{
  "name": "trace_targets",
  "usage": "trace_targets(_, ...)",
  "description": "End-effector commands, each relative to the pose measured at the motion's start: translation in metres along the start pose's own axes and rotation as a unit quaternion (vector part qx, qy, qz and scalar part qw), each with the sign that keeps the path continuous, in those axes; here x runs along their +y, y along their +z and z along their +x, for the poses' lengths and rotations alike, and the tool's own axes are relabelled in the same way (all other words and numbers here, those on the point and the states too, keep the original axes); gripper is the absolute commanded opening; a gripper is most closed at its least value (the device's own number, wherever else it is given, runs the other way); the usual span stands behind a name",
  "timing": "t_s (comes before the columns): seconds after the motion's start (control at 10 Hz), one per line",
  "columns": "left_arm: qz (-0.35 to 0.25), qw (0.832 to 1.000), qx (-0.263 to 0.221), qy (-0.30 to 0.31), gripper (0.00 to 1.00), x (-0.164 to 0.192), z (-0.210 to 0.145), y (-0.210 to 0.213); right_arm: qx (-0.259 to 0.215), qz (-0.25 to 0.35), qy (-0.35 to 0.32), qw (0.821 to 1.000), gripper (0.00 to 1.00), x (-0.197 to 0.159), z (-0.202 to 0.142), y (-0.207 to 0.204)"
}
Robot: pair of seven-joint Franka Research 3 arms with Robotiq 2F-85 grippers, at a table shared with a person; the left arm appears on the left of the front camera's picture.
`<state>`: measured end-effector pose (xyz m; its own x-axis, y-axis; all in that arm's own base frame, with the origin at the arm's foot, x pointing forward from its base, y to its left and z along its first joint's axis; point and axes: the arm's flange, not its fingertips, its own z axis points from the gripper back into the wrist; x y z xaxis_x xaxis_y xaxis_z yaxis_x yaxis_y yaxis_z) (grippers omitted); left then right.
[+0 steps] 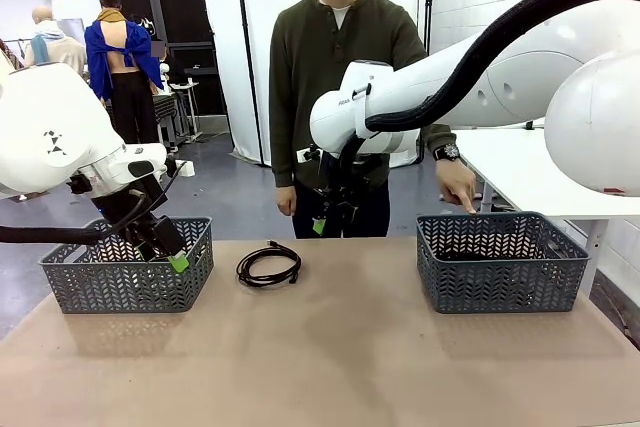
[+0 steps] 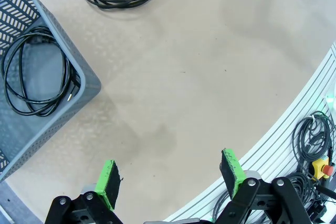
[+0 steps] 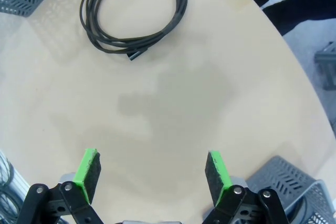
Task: Organize the cables according to human instructions.
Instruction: Pick up a bundle of cables and place it in the basket indicated by the human.
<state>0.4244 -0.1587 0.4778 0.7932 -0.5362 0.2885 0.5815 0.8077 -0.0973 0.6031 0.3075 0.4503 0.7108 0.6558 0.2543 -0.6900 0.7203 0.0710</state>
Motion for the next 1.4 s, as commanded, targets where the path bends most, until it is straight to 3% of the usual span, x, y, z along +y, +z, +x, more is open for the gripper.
trace_targets(0.0, 0.002, 1.000, -0.003, 0.004, 1.00, 0.000, 0.000, 0.001, -0.004, 0.001, -0.001, 1.000, 1.00, -0.001, -0.004, 0.001)
trace_targets(0.2, 0.002, 1.000, -0.003, 0.004, 1.00, 0.000, 0.000, 0.001, 0.000, 0.000, 0.000, 1.000, 1.00, 0.000, 0.000, 0.000)
trace_targets(0.8, 0.002, 1.000, -0.003, 0.004, 1.00, 0.000, 0.000, 0.001, 0.024, -0.027, -0.106, 0.994, 1.00, -0.010, 0.058, -0.049)
trace_targets(1.3, 0.002, 1.000, -0.003, 0.004, 1.00, 0.000, 0.000, 0.001, 0.051, -0.057, -0.148, 0.986, 1.00, -0.011, 0.091, -0.089)
